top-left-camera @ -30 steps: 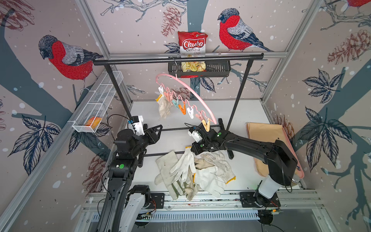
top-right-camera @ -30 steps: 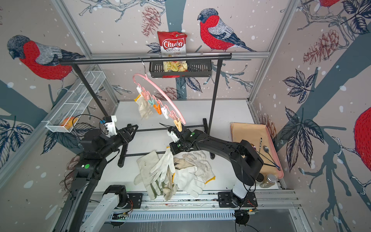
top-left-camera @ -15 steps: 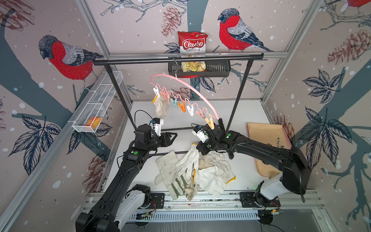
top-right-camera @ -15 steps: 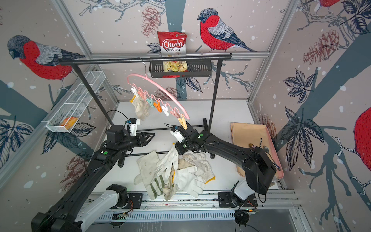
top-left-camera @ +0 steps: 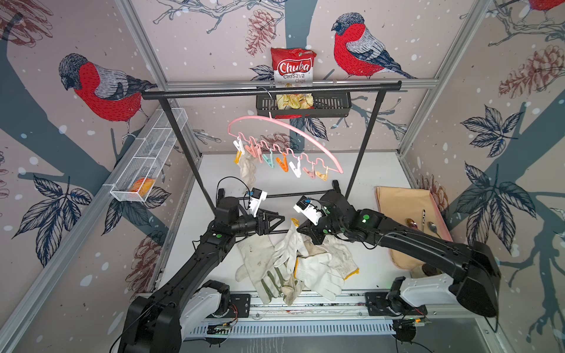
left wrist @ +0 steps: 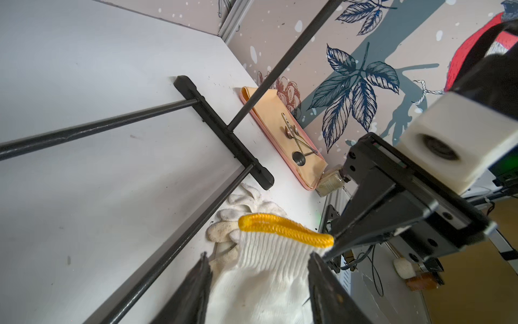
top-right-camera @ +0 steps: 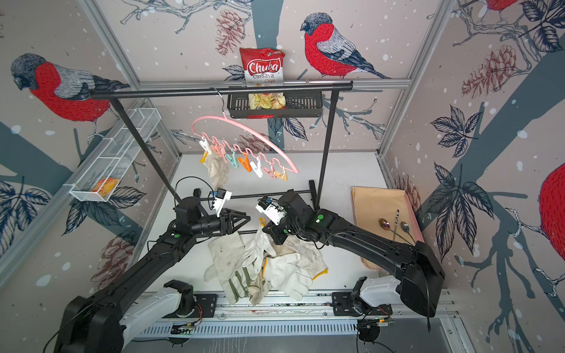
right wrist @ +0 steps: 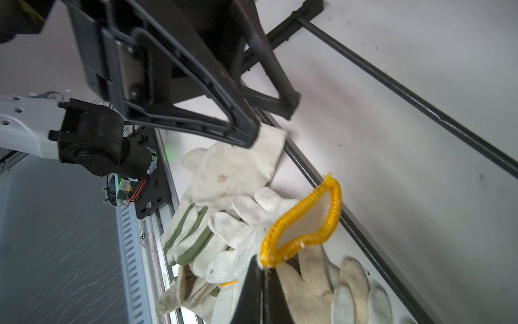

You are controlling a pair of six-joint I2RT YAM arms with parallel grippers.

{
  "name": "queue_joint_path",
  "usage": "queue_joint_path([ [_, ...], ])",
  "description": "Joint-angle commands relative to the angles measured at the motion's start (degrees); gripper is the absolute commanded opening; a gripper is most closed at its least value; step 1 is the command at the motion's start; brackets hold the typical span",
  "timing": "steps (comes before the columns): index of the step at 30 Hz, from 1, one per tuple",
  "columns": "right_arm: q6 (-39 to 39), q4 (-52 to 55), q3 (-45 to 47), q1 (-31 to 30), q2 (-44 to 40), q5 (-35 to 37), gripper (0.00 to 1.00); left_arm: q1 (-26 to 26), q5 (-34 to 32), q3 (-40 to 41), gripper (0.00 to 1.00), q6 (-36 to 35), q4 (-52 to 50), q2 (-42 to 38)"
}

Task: Clip the gloves onto a hanger to dry
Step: Pick up the glove from the center of the board.

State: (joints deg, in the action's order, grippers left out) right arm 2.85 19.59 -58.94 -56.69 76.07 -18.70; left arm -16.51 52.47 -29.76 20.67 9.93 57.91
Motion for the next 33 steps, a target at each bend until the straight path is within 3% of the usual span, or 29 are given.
queue_joint_path([
  [1,-1.67,-0.07,-2.23,-1.59,-0.07,-0.69,0.00,-1.06,3.59,-1.55,0.55,-3.52,5.68,1.40],
  [6,-2.13,3.08,-5.91,-3.15,-0.78,0.50,0.00,-1.25,11.34,-1.08,0.54,-7.98,8.32,0.90],
  [10,-2.07,3.90,-7.31,-4.03,-2.15,1.50,0.00,-1.31,13.34,-0.40,0.54,-11.14,9.11,-2.82],
  [17,-2.23,4.81,-9.00,-4.93,-3.80,3.43,0.00,-1.27,16.60,1.23,0.54,-6.30,15.93,-5.46],
  [33,-3.47,7.92,-12.71,-5.45,-4.02,5.81,0.00,-1.26,14.00,3.59,0.54,-2.62,21.03,-8.45],
])
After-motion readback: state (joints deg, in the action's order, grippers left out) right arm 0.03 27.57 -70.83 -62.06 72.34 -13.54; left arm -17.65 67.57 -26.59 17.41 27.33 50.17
